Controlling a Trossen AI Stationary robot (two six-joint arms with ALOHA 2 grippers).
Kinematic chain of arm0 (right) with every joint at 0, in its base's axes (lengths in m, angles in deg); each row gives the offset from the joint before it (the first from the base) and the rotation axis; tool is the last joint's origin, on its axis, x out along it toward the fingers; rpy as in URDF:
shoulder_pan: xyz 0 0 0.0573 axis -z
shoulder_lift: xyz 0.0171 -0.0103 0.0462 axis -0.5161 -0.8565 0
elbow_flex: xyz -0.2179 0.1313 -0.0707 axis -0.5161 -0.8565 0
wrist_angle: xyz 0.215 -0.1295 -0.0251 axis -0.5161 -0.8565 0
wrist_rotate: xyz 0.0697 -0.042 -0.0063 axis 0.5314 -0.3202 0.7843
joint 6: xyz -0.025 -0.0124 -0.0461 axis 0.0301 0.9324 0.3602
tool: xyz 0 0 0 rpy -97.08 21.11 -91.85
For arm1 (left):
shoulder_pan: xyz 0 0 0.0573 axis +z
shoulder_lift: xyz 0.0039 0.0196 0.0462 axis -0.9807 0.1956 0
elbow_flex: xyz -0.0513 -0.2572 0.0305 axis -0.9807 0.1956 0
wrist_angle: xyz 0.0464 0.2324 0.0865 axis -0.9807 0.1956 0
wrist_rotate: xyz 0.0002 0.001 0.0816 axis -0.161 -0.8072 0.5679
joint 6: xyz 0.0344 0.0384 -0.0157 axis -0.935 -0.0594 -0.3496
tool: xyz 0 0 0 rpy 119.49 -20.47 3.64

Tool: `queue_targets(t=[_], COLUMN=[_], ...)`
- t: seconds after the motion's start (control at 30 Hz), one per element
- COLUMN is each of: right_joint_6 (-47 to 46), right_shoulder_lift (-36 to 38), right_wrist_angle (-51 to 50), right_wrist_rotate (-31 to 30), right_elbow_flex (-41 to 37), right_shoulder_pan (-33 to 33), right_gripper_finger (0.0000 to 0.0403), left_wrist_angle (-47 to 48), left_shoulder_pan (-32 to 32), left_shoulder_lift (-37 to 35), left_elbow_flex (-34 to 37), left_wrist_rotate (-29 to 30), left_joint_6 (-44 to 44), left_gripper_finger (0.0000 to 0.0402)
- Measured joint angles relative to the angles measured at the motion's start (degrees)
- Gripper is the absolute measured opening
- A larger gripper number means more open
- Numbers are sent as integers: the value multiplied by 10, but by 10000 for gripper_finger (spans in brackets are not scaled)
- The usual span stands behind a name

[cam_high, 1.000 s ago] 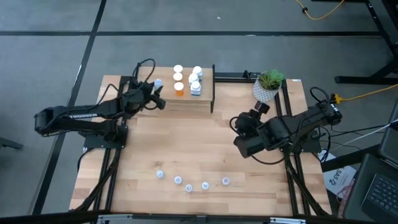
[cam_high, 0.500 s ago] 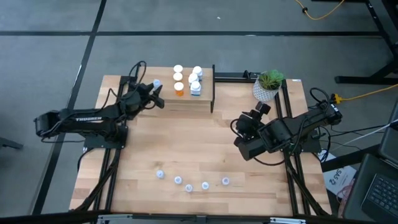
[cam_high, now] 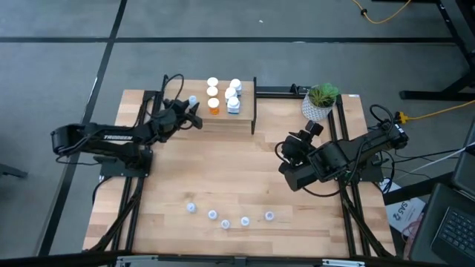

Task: Pick and place medicine bottles onto shelf by color
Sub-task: Put the transparent pill bottle on the shelf

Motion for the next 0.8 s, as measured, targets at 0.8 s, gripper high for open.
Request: queue_targets(t=[0.8], right_joint_6=[-2], right_shoulder_lift=[0], right_wrist_angle=[0], right_wrist_rotate=[1], right_elbow_flex=[0], right_shoulder_pan=[0], right_gripper_finger=[171], left_wrist_angle=[-97], left_shoulder_pan=[22], left_shoulder_lift=[40], left_elbow_flex=[0], left_wrist_rotate=[0], left_joint_6=[-99], left_gripper_finger=[189])
